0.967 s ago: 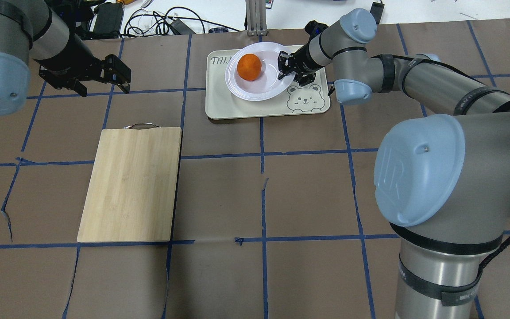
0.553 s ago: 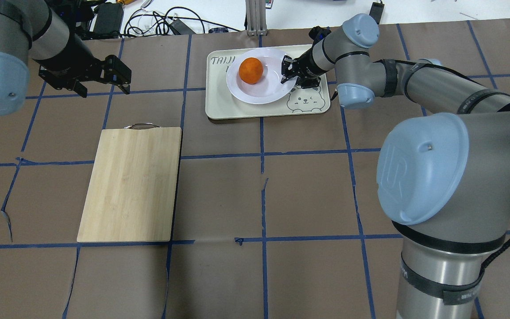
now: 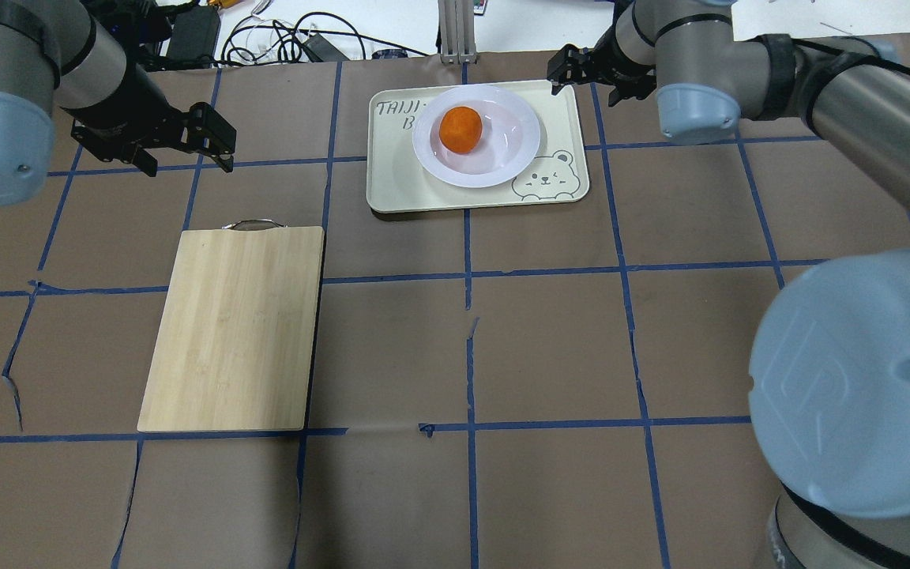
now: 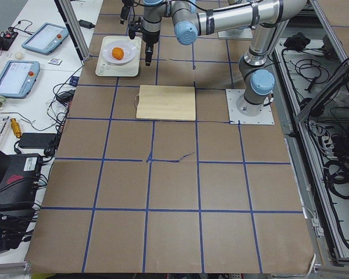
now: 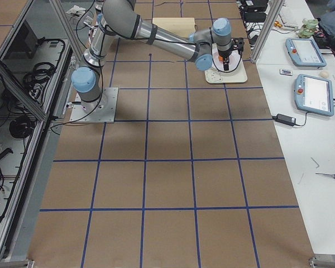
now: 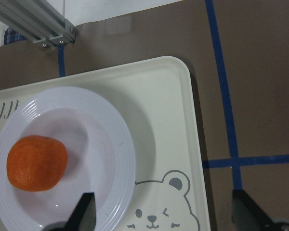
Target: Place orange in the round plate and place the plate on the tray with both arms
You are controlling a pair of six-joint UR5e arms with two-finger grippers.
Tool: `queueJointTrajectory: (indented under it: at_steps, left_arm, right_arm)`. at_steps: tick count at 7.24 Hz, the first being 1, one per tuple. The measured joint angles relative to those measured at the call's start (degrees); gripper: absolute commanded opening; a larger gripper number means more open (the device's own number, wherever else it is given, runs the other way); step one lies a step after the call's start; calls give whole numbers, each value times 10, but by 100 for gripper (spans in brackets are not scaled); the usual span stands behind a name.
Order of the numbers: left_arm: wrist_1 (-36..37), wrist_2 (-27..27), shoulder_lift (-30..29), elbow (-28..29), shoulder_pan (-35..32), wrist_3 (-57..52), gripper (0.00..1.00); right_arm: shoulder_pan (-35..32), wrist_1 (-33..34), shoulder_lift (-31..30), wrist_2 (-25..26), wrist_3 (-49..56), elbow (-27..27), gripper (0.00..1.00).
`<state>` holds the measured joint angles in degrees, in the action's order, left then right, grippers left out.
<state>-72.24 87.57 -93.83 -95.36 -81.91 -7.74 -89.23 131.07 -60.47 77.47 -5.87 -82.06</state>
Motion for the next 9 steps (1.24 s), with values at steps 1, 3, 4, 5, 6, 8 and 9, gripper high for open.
queueJointTrajectory:
  at_steps: [1,3,4,5,6,8,9]
  left_arm:
    - [0,-1,0,0,0,-1,100]
    - [0,-3,0,0,-5,-1,100]
    - [0,-3,0,0,-8,-1,100]
    - [0,-4,0,0,-11,-1,100]
    - [0,-3,1,0,-16,-1,100]
    - [-6,-1,5,-1,-30,-1,100]
    - [-15,0,9,-1,-38,-1,100]
  right_arm:
    - [-5,-89,-54,22,29,-1,100]
    - [-19,-257,-158,69,87,0,100]
    - [-20,-306,-196,85,106,2,100]
    - [-19,-340,-221,96,115,0,100]
    - [-19,-364,-236,104,116,-1,100]
    - [-15,-379,-247,119,112,-5,100]
    - [-15,-380,-250,122,112,-8,100]
